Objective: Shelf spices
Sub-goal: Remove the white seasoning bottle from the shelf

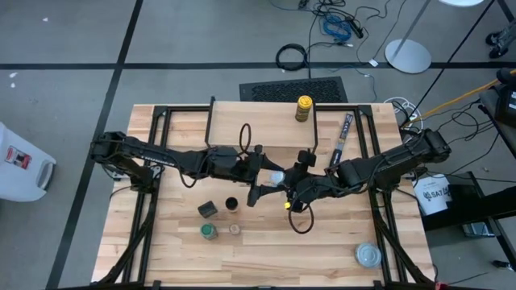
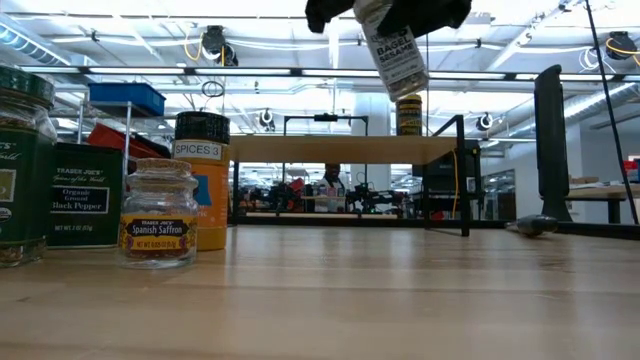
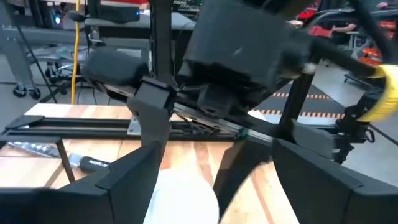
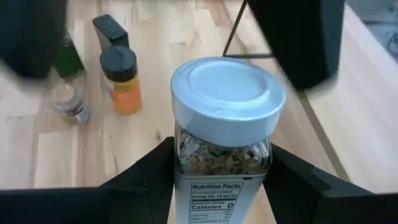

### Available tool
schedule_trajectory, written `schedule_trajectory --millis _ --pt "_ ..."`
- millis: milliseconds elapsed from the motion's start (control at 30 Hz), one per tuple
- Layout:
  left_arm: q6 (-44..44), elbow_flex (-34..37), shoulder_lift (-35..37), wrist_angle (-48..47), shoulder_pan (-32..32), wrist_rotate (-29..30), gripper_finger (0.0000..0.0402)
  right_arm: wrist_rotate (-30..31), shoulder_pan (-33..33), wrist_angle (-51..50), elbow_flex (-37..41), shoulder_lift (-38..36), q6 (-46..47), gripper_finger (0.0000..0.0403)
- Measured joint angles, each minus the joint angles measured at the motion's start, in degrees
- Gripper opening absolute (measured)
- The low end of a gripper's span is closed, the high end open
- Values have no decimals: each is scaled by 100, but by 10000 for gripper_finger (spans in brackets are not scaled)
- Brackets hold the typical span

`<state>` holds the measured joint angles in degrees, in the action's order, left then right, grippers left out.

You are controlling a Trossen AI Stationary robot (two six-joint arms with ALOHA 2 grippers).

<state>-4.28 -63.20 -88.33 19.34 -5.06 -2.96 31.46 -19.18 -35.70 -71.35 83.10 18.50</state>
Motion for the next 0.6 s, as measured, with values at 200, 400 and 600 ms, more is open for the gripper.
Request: schedule_trajectory --millis 200,400,600 --pt "57 -1 414 -478 4 296 317 -188 -209 -618 2 -456 410 190" --pt "165 -2 783 -1121 -27 617 317 -147 -770 -1279 2 -953 1018 193" --pt "324 0 959 -1349 -155 798 317 482 -1594 -1830 2 -1034 1773 194"
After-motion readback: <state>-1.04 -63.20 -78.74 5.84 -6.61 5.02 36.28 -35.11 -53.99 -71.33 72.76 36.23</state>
